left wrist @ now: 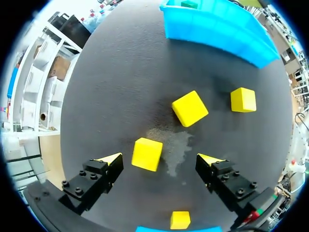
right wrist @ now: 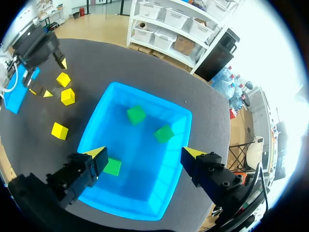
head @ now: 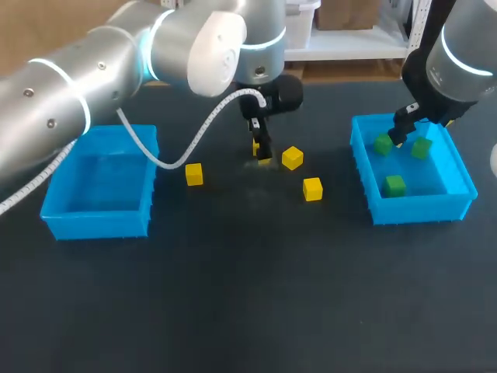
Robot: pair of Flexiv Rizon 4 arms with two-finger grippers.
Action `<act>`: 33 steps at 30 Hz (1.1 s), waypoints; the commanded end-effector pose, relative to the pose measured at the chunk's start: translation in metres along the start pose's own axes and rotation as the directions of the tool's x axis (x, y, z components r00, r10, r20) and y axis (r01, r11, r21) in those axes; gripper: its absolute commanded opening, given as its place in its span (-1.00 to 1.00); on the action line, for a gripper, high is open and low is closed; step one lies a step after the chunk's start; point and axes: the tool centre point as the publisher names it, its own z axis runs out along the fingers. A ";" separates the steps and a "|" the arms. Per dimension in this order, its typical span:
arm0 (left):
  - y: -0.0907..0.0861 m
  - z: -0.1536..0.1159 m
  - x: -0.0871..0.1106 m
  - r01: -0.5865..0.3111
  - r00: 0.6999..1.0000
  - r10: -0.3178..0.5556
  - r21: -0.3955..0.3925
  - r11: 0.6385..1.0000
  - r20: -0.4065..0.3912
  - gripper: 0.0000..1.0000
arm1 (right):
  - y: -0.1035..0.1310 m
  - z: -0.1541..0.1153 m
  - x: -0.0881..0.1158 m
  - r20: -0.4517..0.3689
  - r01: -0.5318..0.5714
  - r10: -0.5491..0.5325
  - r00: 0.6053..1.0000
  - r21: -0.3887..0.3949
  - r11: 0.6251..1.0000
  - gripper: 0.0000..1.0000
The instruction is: Put the green cubes in the right bin and the yellow cubes in the left bin.
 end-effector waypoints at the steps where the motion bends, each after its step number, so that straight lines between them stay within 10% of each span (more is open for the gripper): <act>1: 0.017 0.002 -0.010 0.001 1.000 -0.001 0.028 1.000 -0.018 1.00 | 0.000 0.000 0.002 0.004 -0.001 0.001 1.000 0.002 1.000 1.00; 13: 0.011 0.014 -0.012 -0.010 1.000 0.011 0.049 0.999 -0.021 1.00 | 0.000 0.000 0.002 0.004 -0.001 0.001 1.000 0.002 1.000 1.00; 14: 0.011 0.014 -0.012 -0.006 1.000 0.008 0.050 0.999 -0.022 0.56 | 0.000 0.000 0.002 0.004 -0.001 0.001 1.000 0.002 1.000 1.00; 16: 0.011 0.013 -0.010 0.002 1.000 -0.001 0.052 0.999 -0.020 -0.99 | 0.000 0.000 0.002 0.004 -0.001 0.001 1.000 0.002 1.000 1.00; 33: 0.015 0.006 0.009 0.063 0.998 -0.063 0.036 0.997 -0.005 -1.00 | 0.000 0.000 0.002 0.004 -0.001 0.001 1.000 0.002 1.000 1.00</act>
